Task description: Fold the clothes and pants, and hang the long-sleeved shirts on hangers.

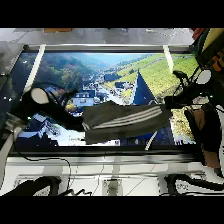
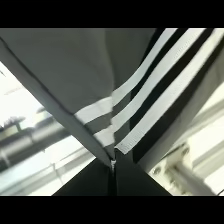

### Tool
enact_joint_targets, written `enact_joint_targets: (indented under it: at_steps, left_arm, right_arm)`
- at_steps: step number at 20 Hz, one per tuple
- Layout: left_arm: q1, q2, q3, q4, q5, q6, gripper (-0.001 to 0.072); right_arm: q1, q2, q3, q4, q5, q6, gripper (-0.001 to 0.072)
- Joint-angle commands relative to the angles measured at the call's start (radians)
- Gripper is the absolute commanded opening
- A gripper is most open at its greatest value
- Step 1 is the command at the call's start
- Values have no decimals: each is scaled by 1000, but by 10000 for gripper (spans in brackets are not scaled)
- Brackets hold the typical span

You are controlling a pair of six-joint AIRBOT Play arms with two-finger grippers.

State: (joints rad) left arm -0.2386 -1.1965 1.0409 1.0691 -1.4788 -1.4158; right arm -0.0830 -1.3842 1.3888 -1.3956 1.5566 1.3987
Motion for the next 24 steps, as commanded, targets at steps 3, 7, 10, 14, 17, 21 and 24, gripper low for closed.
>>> enact_joint_targets:
  at_steps: [3,7,10,14,17,21,24]
  left_arm:
    - [-65,2,-235,0,193,-47,15]
    - [-65,2,-258,0,305,-43,446]
    - [-64,2,-256,-32,449,-43,704]
    - [-63,2,-256,-51,481,-43,702]
    - [-63,2,-256,-51,486,-43,701]
    - [-63,2,-256,-51,529,-43,700]
    - [-63,2,-256,-52,541,-43,700]
  right_arm:
    - [0,-102,4,-120,177,0,24]
    - [0,-153,2,-135,48,-26,579]
    - [0,-157,2,-145,-93,-5,590]
    - [-66,-171,3,-145,-135,42,544]
    - [-227,-211,2,-26,-63,22,511]
    - [-385,-303,2,407,42,-145,598]
    - [-358,-314,2,335,-108,-246,696]
